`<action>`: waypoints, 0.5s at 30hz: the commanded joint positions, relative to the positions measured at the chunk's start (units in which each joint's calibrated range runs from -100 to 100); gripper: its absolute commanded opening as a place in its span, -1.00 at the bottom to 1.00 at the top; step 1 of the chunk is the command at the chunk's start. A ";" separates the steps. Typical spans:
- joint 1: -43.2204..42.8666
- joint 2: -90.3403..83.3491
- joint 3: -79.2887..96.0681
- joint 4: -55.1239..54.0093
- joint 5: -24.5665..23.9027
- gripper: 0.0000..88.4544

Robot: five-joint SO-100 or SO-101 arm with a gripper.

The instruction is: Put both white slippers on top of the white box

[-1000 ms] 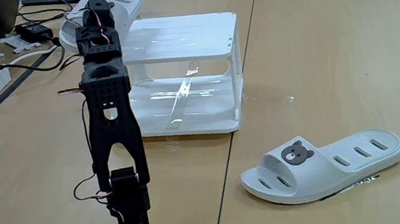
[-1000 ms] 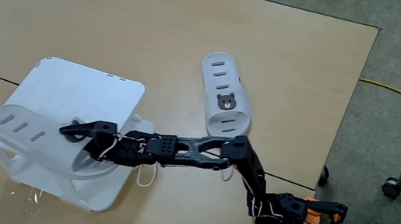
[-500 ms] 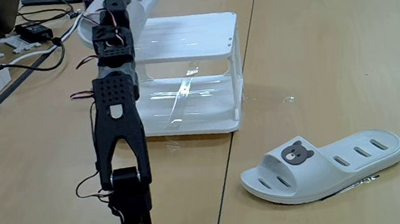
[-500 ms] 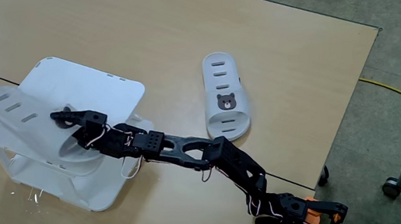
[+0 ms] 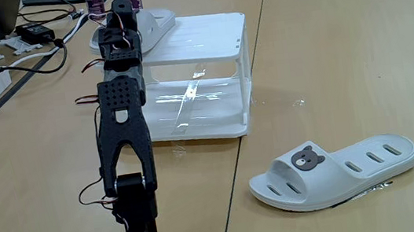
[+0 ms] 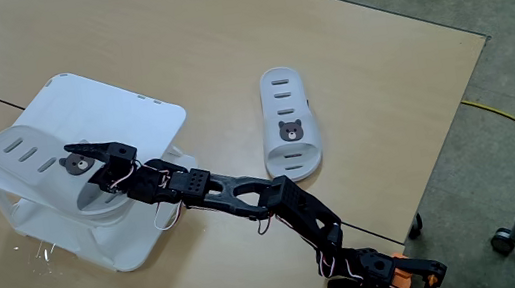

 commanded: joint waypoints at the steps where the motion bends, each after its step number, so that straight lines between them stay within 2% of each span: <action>1: 0.08 -2.88 -2.53 2.86 0.42 -0.42; 6: -0.16 -7.43 -2.17 13.99 0.42 -0.42; 15: 0.17 -16.43 0.81 20.29 0.42 -0.42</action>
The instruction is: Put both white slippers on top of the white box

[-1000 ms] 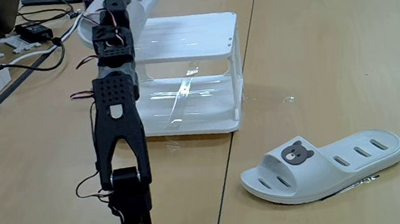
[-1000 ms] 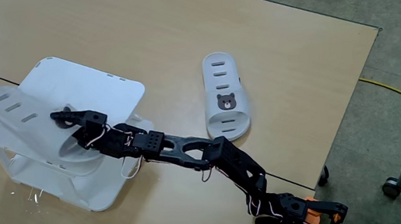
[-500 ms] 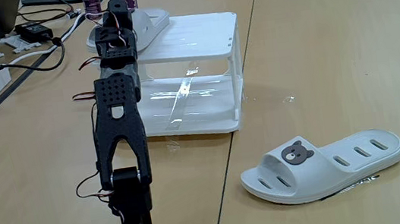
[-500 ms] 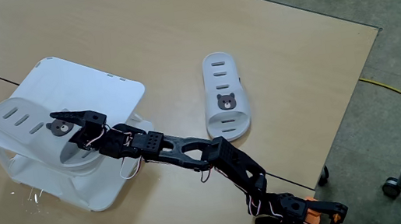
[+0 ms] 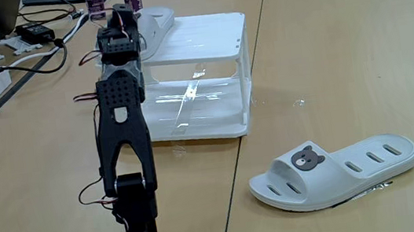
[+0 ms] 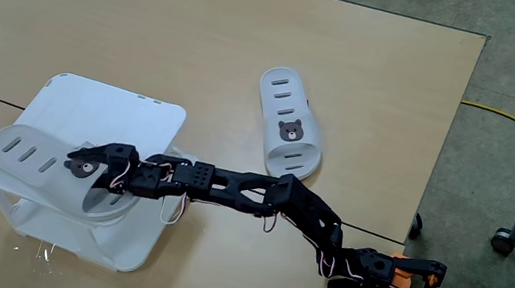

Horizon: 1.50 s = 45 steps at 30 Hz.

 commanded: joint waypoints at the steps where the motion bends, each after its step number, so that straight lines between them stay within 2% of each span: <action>1: 0.17 -13.17 3.34 0.20 0.42 -0.42; 11: 0.25 -36.98 37.98 0.20 0.42 -0.42; 19: 0.08 -55.32 53.40 -1.44 0.42 -0.43; 22: 0.33 -55.74 51.60 -12.14 0.42 -0.52; 24: 0.33 -55.74 51.78 -20.94 0.42 -0.69; 26: 0.41 -55.57 53.31 -28.79 0.42 -0.95; 28: 0.58 -55.66 55.75 -37.16 0.42 -0.98; 31: 3.62 -55.49 62.15 -58.30 0.42 -0.98; 34: 10.20 -58.43 77.58 -77.02 0.42 -0.98; 38: 13.82 -68.36 104.55 -80.65 0.42 -0.98; 45: 14.47 -72.15 132.52 -82.80 0.42 -0.98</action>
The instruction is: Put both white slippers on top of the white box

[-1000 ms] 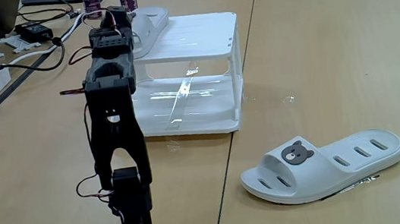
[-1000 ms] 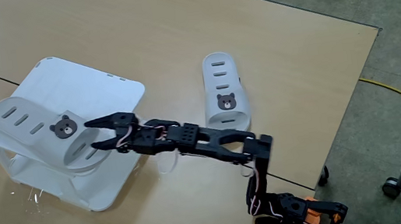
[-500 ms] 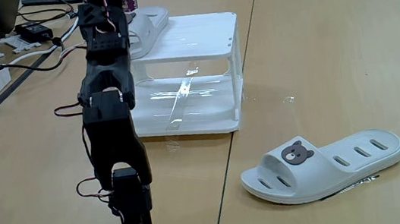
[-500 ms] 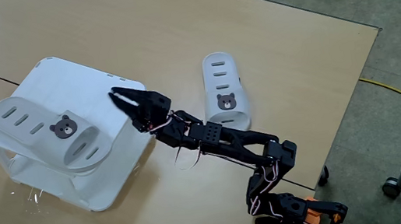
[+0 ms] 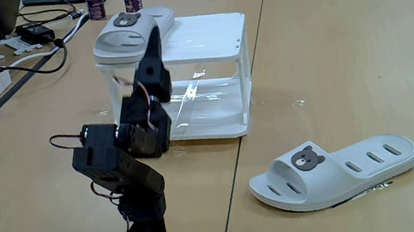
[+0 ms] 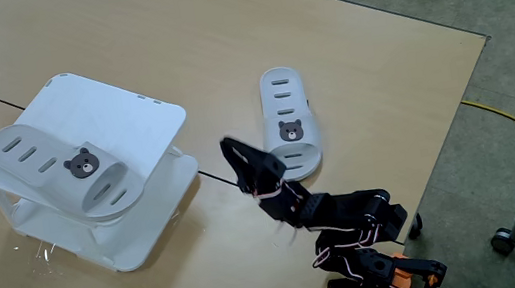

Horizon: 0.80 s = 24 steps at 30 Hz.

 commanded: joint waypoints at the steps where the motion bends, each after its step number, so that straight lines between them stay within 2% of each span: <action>1: 0.39 0.29 7.36 -3.06 0.42 -0.98; 5: 1.05 14.26 7.09 -3.32 0.42 -0.98; 9: 5.08 32.35 7.36 -10.83 0.42 -0.98; 14: 16.26 47.49 7.36 -19.71 0.42 -0.98; 19: 27.61 54.14 5.65 -20.40 0.42 -0.98; 24: 34.19 62.81 3.12 -20.40 0.42 -0.98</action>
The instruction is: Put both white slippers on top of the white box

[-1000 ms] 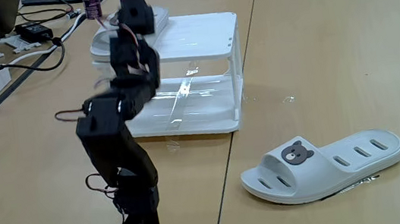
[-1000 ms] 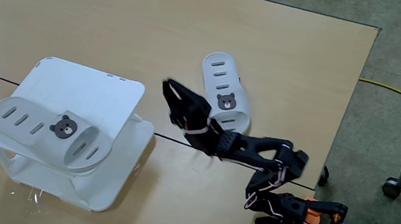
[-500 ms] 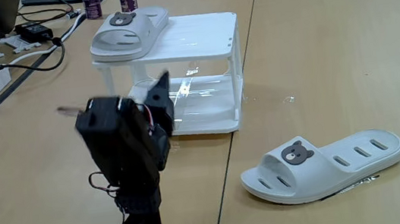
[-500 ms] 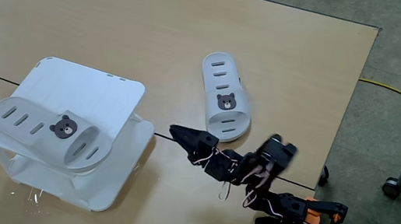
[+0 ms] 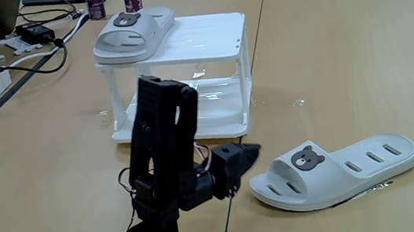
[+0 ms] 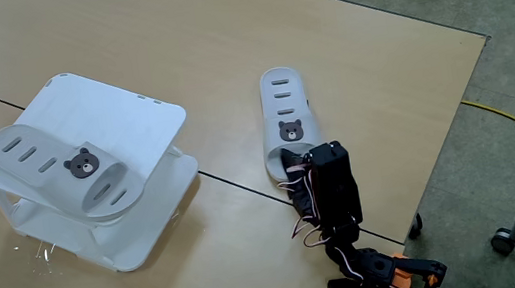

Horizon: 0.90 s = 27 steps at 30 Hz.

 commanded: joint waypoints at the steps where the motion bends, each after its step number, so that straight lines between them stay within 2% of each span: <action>1: 3.88 5.26 -0.83 -1.26 0.42 -0.98; 7: 4.78 7.11 -2.82 -1.26 0.42 -0.96; 14: 5.69 7.36 -12.38 -1.09 0.42 -0.55; 19: 5.69 8.63 -14.82 -0.83 0.42 -0.54; 27: 6.51 18.39 -33.76 -0.49 0.42 -0.53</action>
